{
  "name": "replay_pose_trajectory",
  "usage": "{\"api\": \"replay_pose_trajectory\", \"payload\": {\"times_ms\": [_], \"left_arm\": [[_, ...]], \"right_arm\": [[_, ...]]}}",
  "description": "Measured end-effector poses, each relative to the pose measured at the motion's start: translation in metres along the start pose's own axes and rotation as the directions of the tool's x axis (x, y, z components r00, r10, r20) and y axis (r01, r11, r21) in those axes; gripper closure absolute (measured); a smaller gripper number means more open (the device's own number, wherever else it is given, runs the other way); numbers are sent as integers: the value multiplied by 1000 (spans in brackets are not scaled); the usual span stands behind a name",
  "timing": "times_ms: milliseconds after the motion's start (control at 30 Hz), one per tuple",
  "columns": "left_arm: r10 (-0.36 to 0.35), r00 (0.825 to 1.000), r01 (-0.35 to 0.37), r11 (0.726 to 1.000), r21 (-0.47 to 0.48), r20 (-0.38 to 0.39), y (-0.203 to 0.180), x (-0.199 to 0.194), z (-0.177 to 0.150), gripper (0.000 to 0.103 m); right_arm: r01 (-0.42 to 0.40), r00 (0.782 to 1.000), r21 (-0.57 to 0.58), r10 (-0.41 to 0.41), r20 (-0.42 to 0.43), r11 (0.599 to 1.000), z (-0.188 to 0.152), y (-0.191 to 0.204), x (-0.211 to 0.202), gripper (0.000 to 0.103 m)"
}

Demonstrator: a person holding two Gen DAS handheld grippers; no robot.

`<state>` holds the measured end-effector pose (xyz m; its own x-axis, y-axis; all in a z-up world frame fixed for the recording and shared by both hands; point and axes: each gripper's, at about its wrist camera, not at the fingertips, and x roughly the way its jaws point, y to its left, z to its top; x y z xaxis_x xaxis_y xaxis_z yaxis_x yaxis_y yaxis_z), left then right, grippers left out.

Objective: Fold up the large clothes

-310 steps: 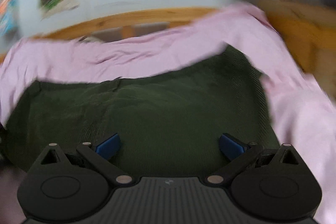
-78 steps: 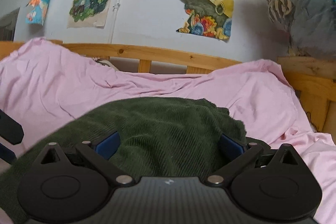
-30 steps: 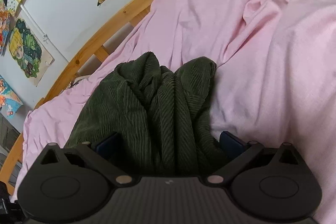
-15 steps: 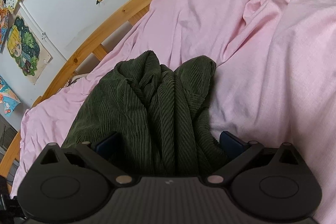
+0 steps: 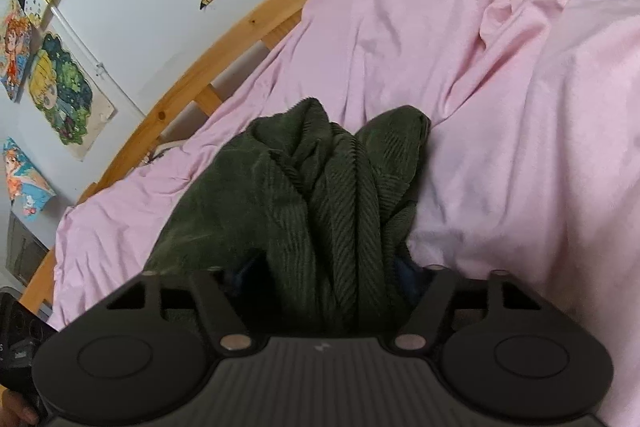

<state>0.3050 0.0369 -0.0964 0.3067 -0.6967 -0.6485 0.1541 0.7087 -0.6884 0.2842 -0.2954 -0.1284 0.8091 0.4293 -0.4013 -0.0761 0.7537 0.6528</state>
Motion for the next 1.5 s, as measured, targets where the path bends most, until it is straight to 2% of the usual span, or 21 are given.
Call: {"api": "replay_pose_trajectory", "payload": {"times_ms": [100, 167, 333, 400, 533, 600, 667, 733, 800, 867, 900, 967, 1000, 1100, 1133, 1200, 1233, 1333, 1400, 1500], "left_arm": [[28, 1000, -28, 999, 25, 15, -9, -5, 0, 11], [37, 999, -39, 998, 51, 39, -16, -10, -1, 14], [39, 990, -57, 990, 131, 133, -27, -36, 0, 16], [52, 981, -88, 977, 196, 185, -33, -51, 1, 16], [76, 950, -168, 942, 291, 302, -36, -81, 1, 16], [98, 932, -210, 930, 303, 348, -29, -91, 3, 16], [133, 921, -250, 922, 295, 367, -19, -94, 5, 16], [163, 921, -268, 925, 268, 355, -4, -93, 9, 16], [176, 933, -243, 951, 191, 314, 21, -84, 13, 16], [159, 936, -198, 975, 98, 315, 43, -79, 14, 15], [144, 937, -181, 980, 89, 318, 47, -80, 15, 15], [147, 937, -189, 976, 107, 316, 44, -81, 14, 14], [149, 938, -192, 975, 111, 315, 45, -83, 12, 14], [171, 937, -204, 976, 79, 306, 42, -84, 13, 10], [186, 933, -217, 974, 69, 308, 35, -80, 13, 8], [212, 925, -244, 968, 66, 316, 33, -88, 5, 6], [222, 921, -256, 964, 68, 321, 30, -87, 1, 5], [249, 902, -288, 955, 64, 353, 19, -98, -9, 3], [283, 881, -331, 941, 69, 378, 9, -106, -18, 3], [344, 826, -428, 898, 100, 447, -15, -119, -35, 1]], "right_arm": [[-28, 999, -21, 28, 21, 999, 2, 0, -7, 54], [-37, 998, -49, 39, 42, 998, 2, 5, -11, 59], [-106, 986, -114, 120, 117, 988, 5, 21, -22, 62], [-121, 978, -163, 145, 147, 979, 4, 33, -21, 62], [-153, 961, -239, 201, 188, 959, 5, 60, -6, 62], [-156, 961, -280, 210, 178, 947, 5, 72, 10, 61], [-145, 970, -303, 195, 144, 942, 3, 80, 29, 61], [-113, 984, -316, 151, 97, 942, -3, 87, 51, 61], [-74, 994, -323, 97, 55, 944, -10, 87, 69, 60], [-60, 995, -321, 80, 51, 945, -11, 84, 75, 56], [-59, 995, -322, 80, 52, 945, -11, 83, 75, 53], [-48, 996, -338, 71, 58, 940, -9, 82, 70, 49], [-27, 996, -355, 56, 72, 934, -10, 81, 66, 43], [-5, 996, -365, 35, 78, 931, -12, 79, 60, 33], [-1, 997, -367, 31, 74, 930, -11, 78, 58, 31], [41, 996, -394, -5, 92, 918, -10, 80, 53, 20], [64, 994, -411, -21, 109, 909, -10, 80, 49, 19], [94, 989, -439, -34, 142, 894, -10, 86, 34, 15], [105, 986, -444, -33, 166, 890, -10, 90, 23, 11], [109, 979, -456, -15, 205, 883, -11, 98, 1, 4]]}}
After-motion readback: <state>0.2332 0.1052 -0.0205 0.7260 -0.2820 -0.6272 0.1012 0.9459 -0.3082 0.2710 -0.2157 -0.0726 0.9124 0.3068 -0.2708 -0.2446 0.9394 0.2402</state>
